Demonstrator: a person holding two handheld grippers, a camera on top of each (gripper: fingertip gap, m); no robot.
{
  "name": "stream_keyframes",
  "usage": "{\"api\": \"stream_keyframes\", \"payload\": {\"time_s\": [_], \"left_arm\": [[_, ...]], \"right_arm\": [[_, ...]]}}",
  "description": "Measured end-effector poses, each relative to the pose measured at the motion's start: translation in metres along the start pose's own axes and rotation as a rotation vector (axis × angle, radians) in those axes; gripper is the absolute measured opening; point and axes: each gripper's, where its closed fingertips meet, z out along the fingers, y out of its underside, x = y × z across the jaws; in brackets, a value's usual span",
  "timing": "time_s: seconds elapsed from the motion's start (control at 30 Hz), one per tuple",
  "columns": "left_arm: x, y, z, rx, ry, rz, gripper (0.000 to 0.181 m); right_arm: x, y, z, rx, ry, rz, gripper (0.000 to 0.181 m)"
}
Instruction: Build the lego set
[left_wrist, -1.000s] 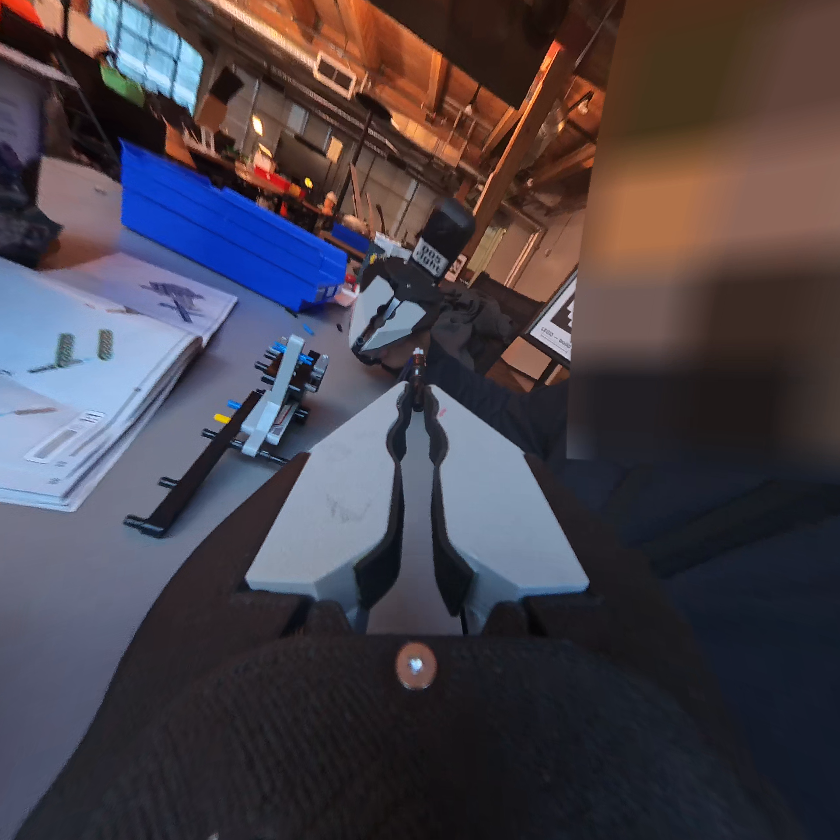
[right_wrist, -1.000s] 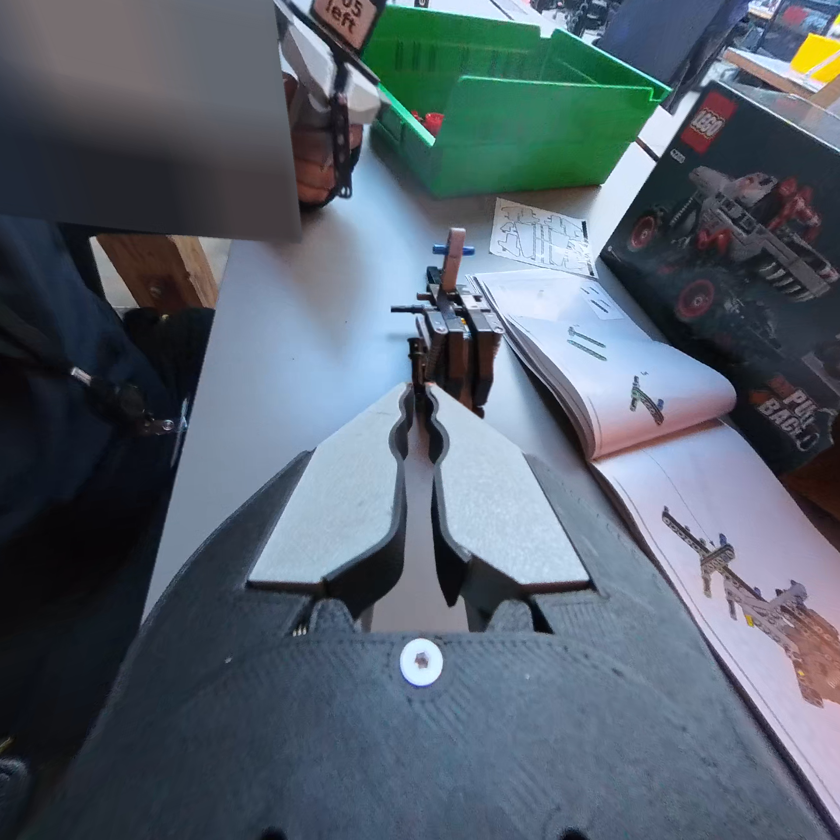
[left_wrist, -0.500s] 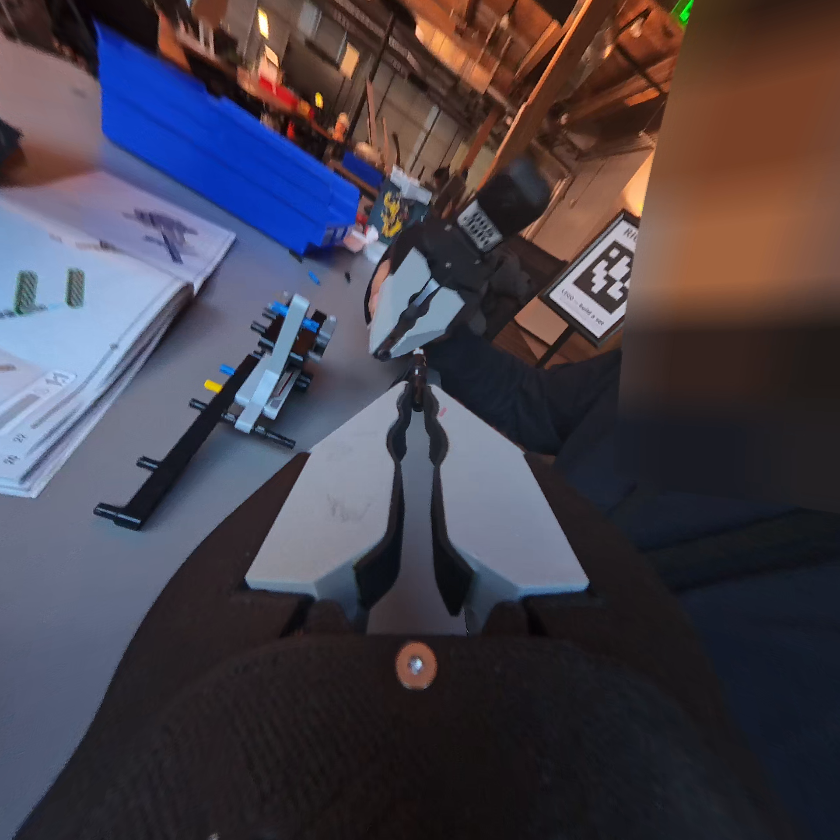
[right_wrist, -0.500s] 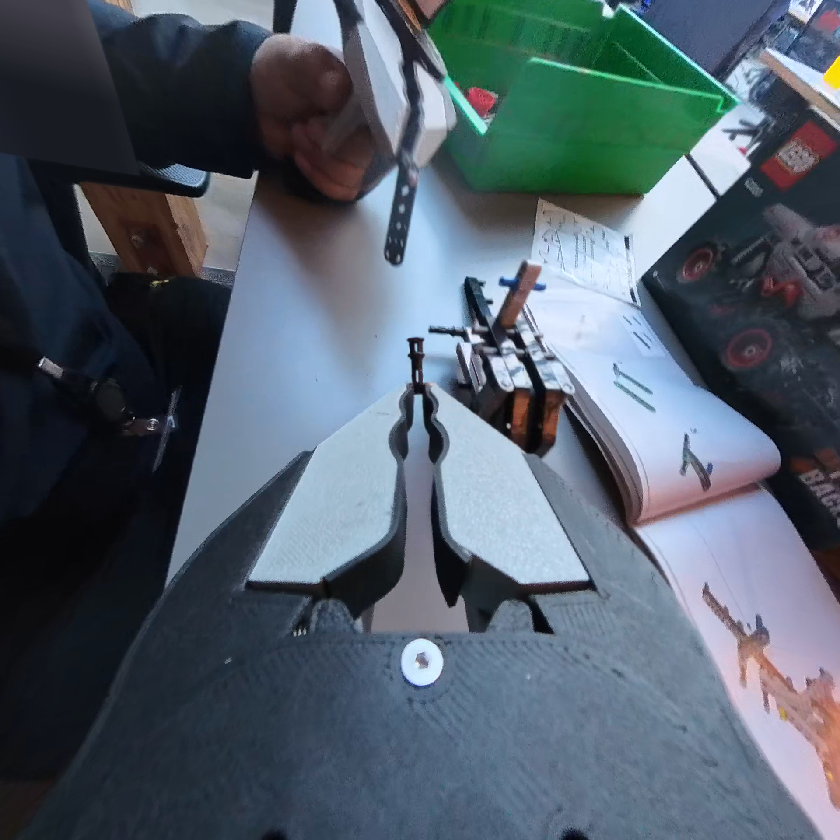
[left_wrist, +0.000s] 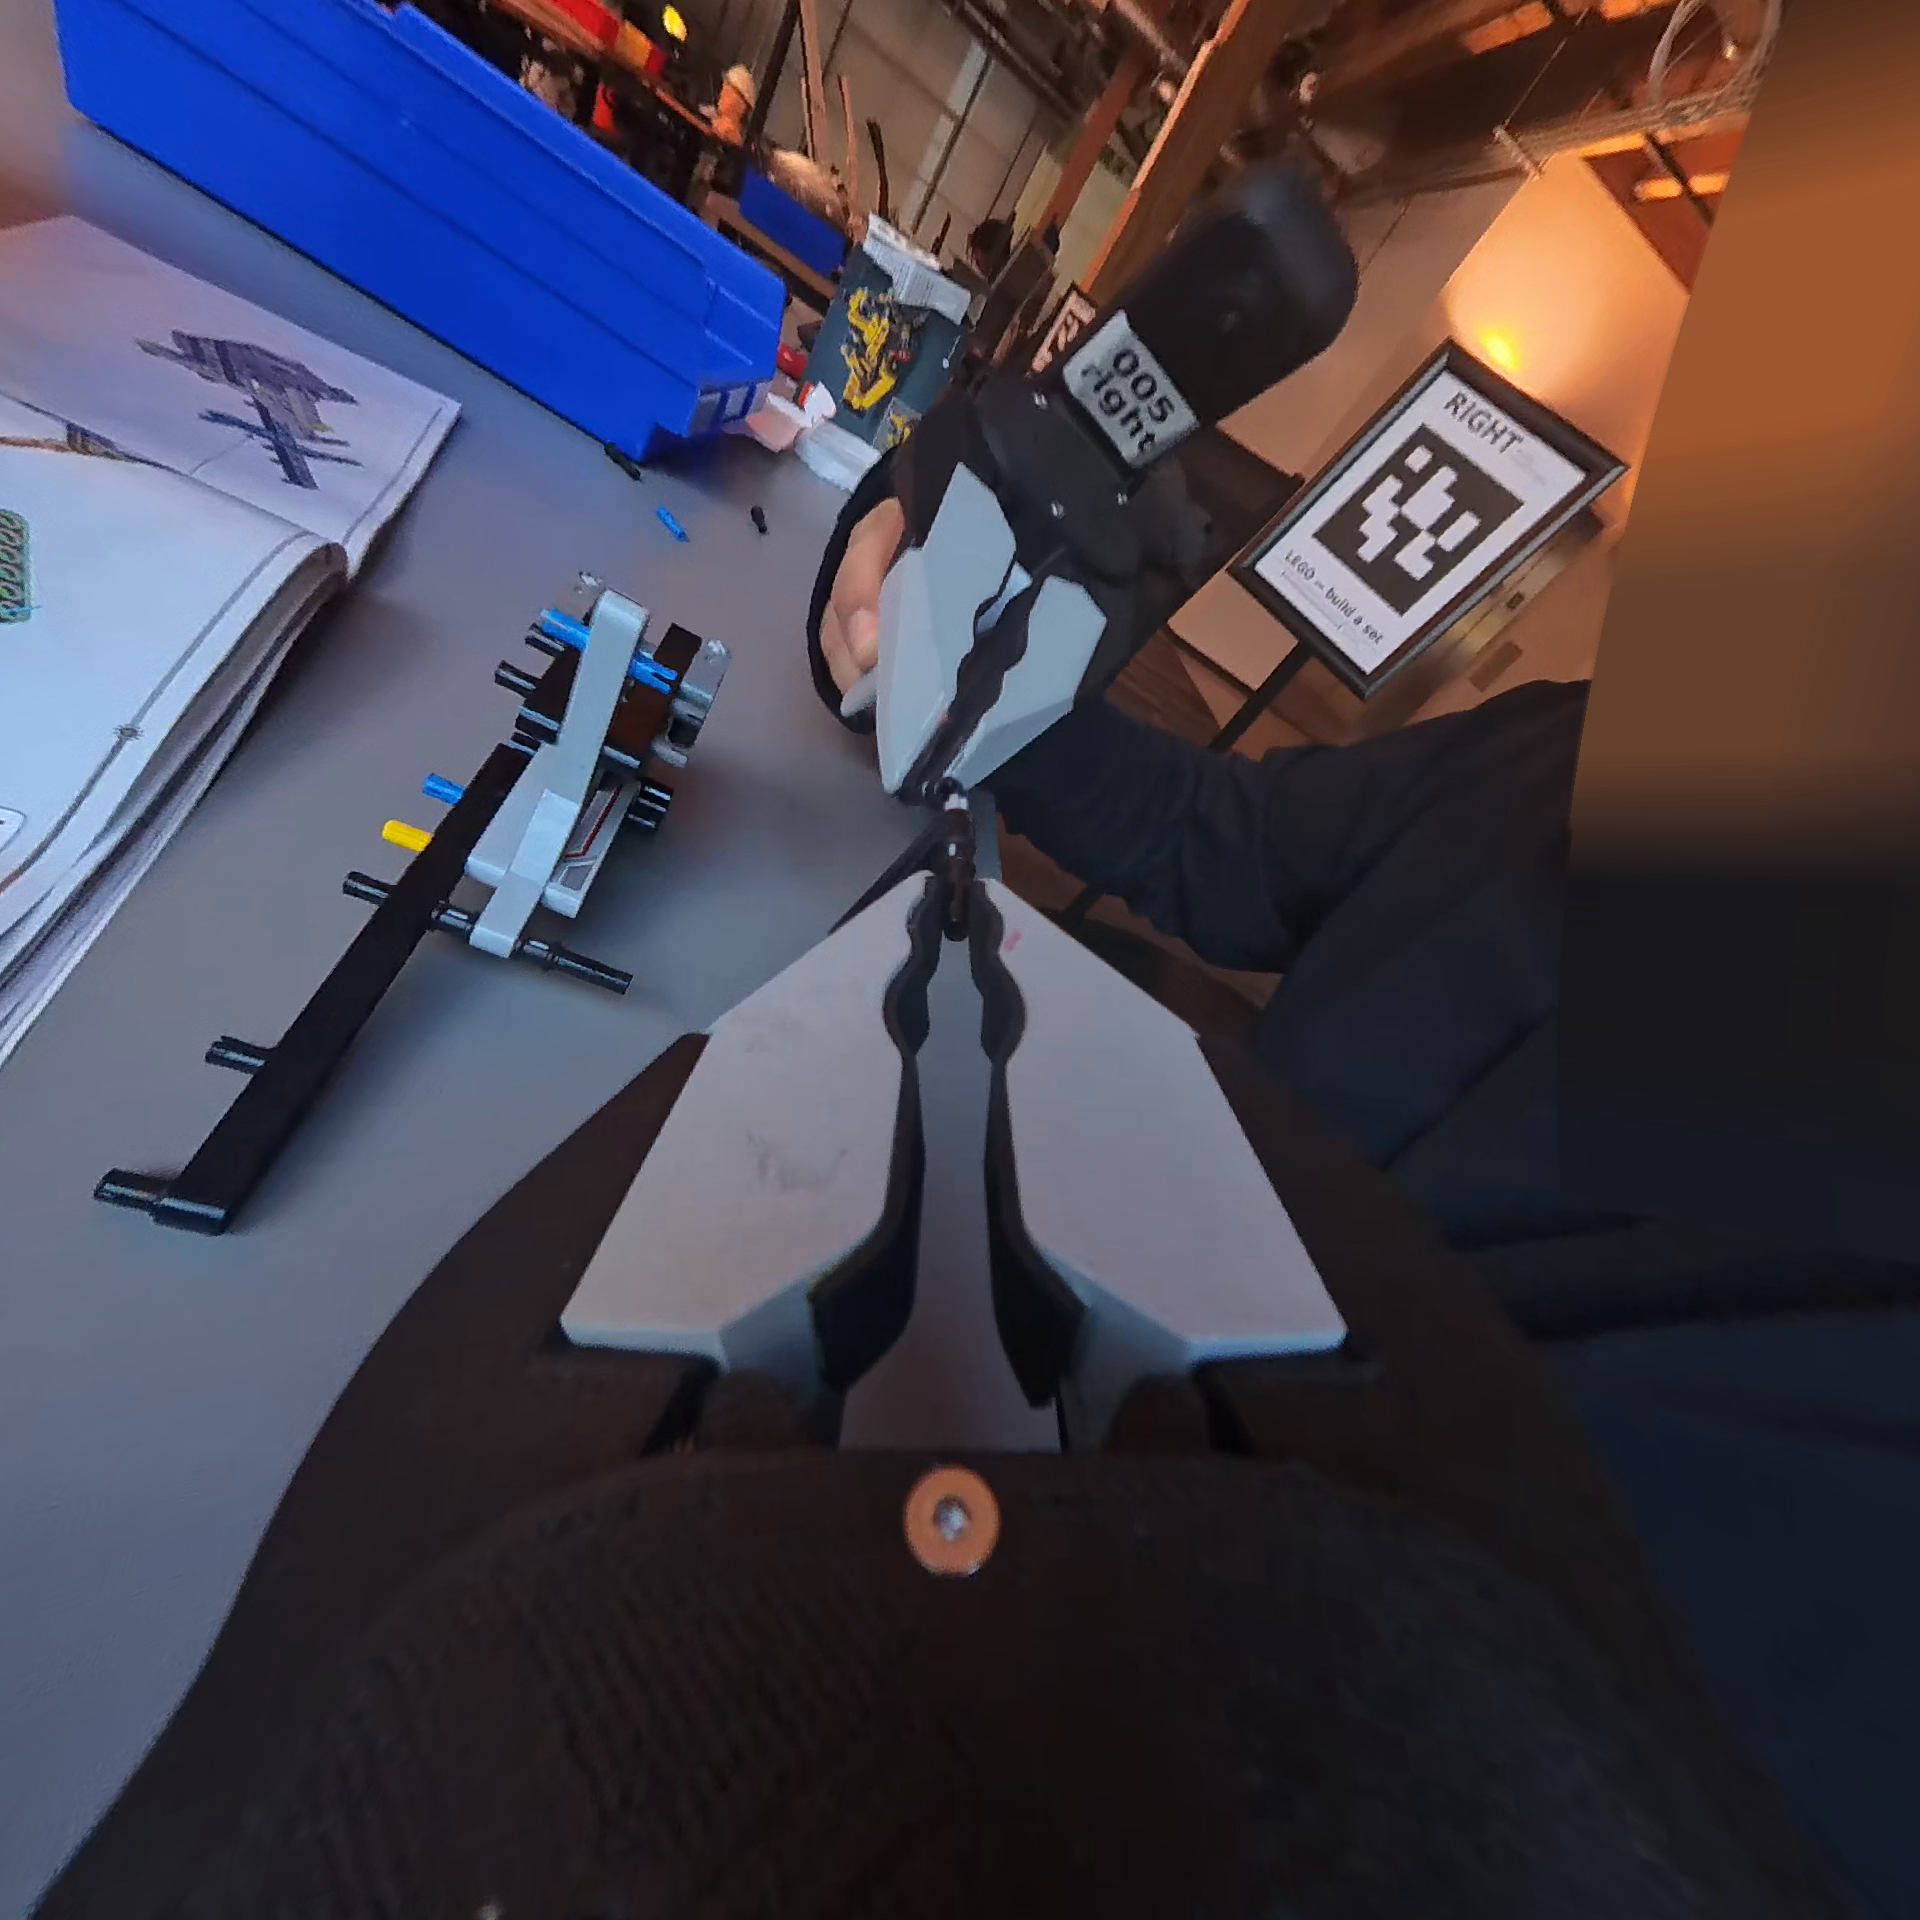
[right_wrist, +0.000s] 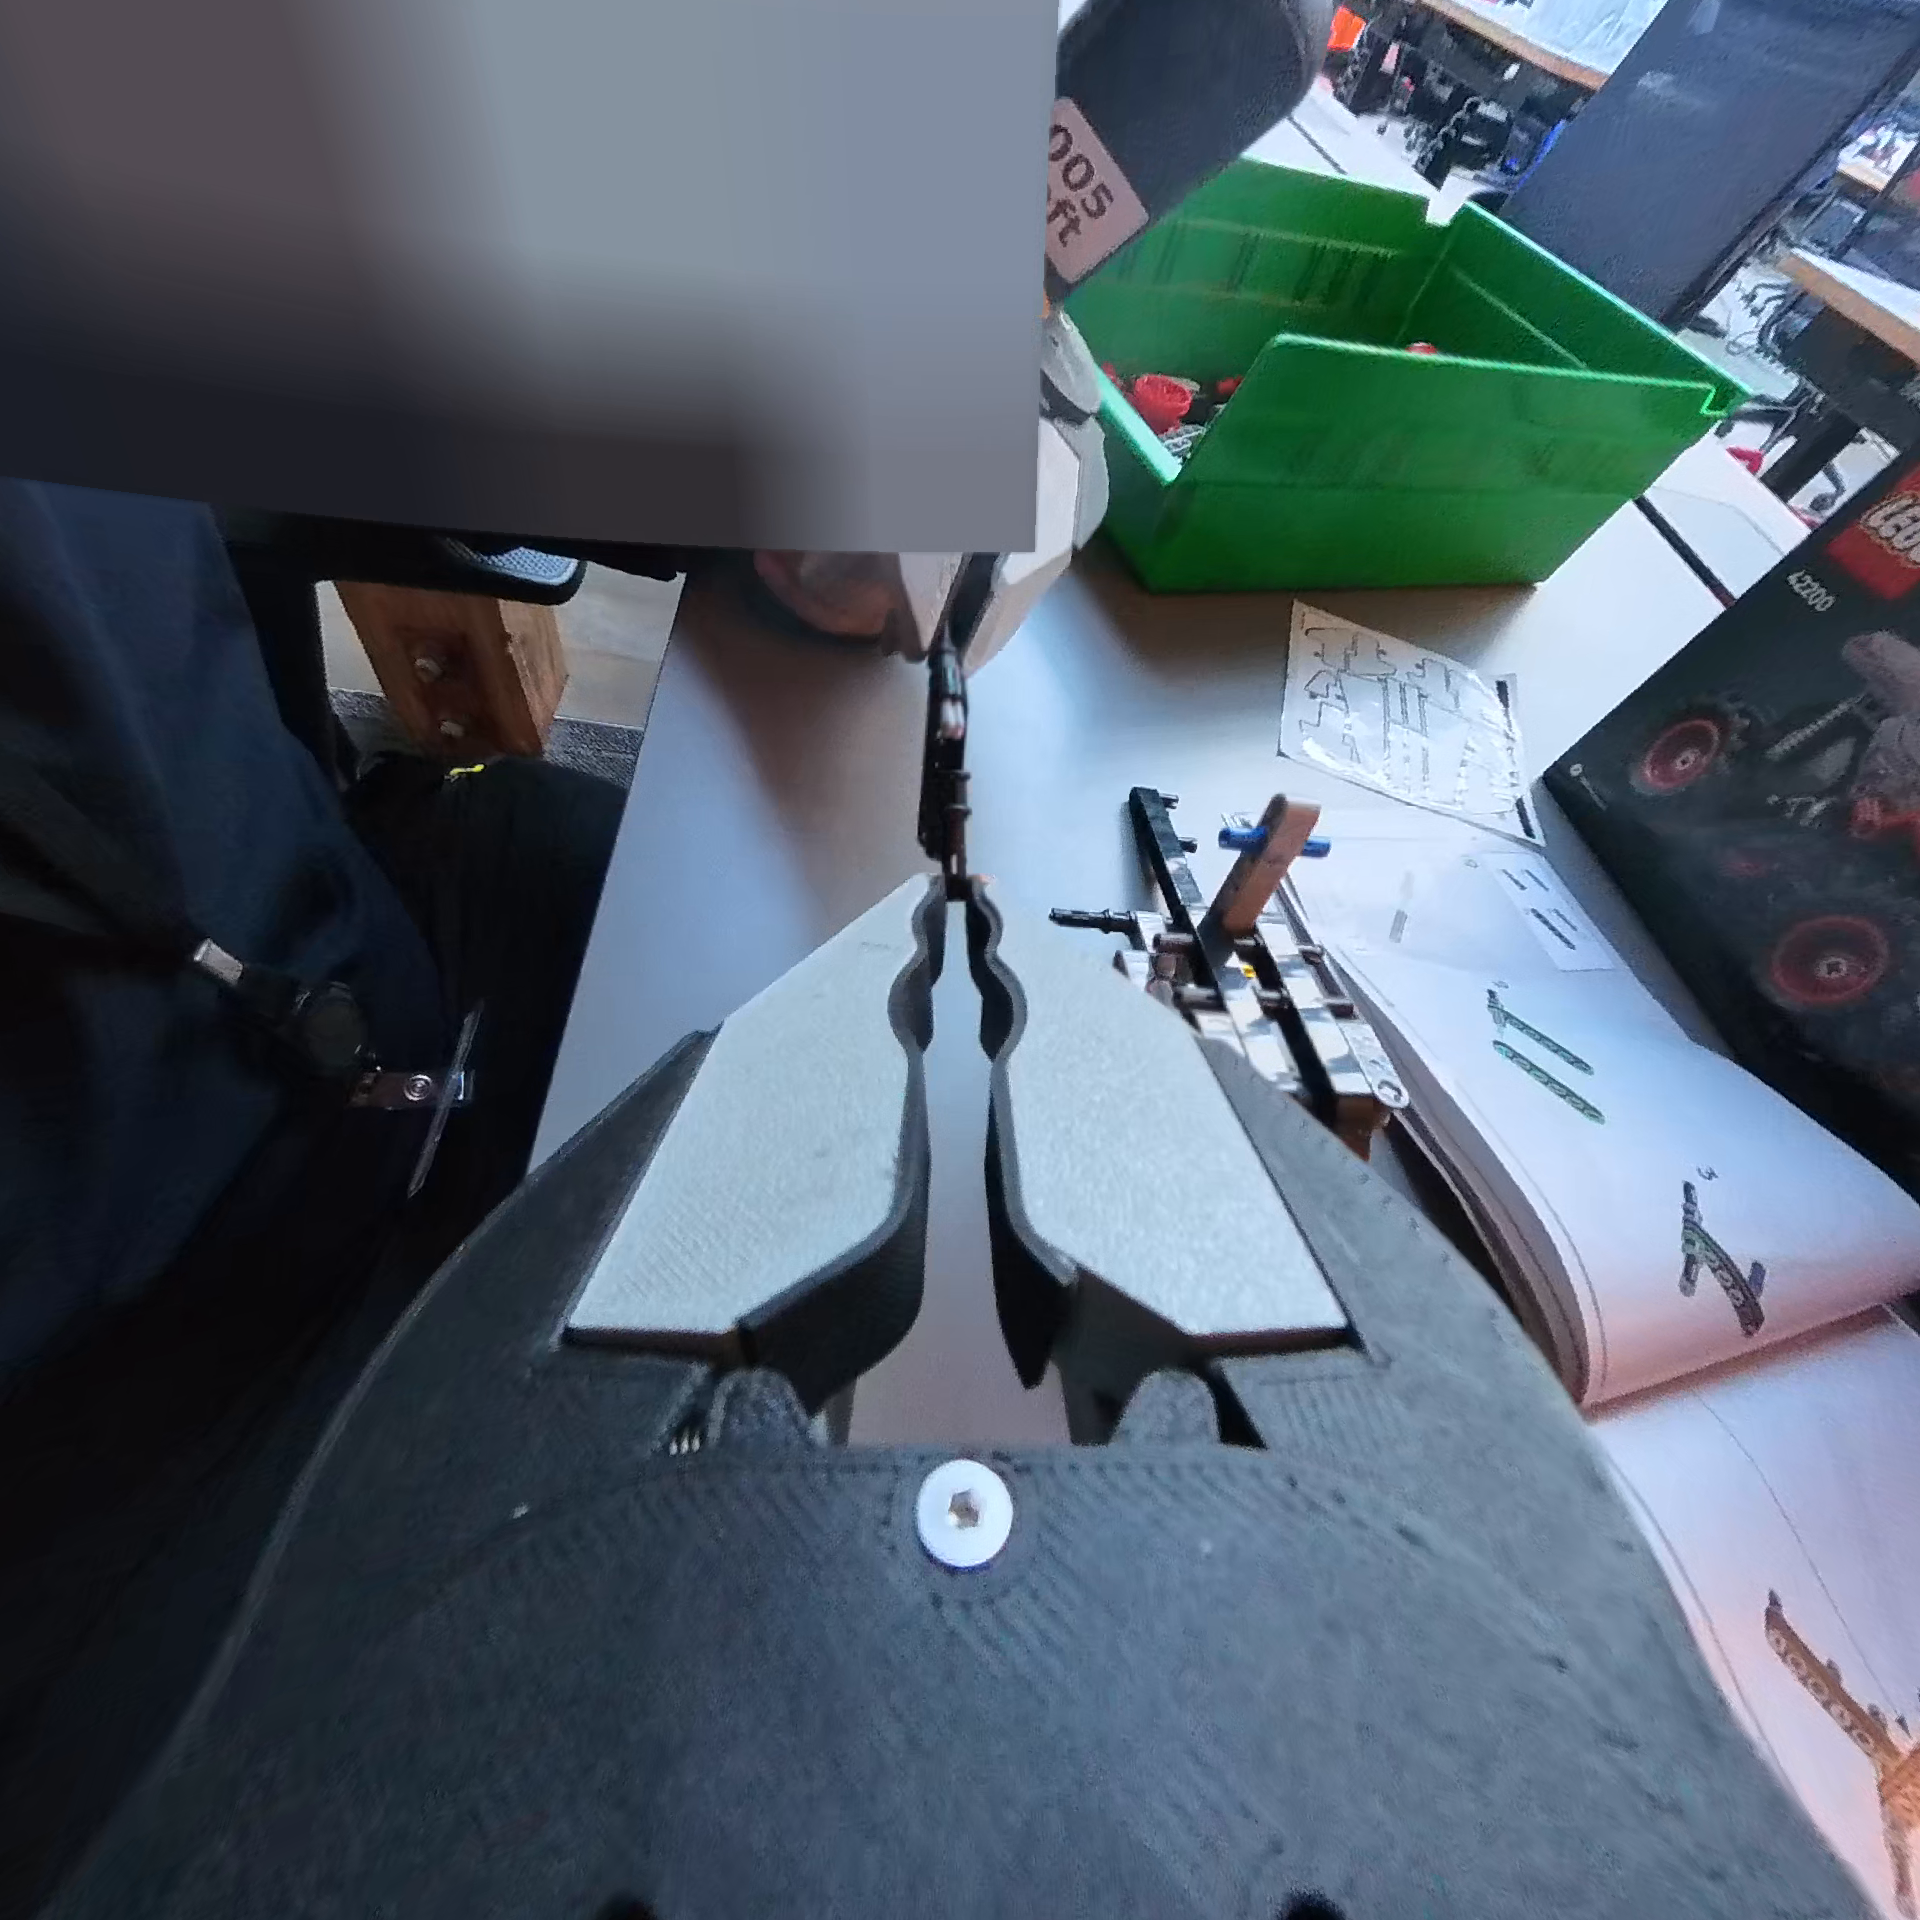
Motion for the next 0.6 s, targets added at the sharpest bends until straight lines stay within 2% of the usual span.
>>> {"api": "stream_keyframes", "payload": {"time_s": [0.6], "left_arm": [[-0.0010,0.0011,0.0014,-0.009,-0.002,-0.001,0.003]], "right_arm": [[-0.0004,0.0011,0.0021,-0.020,-0.016,0.010,0.001]]}}
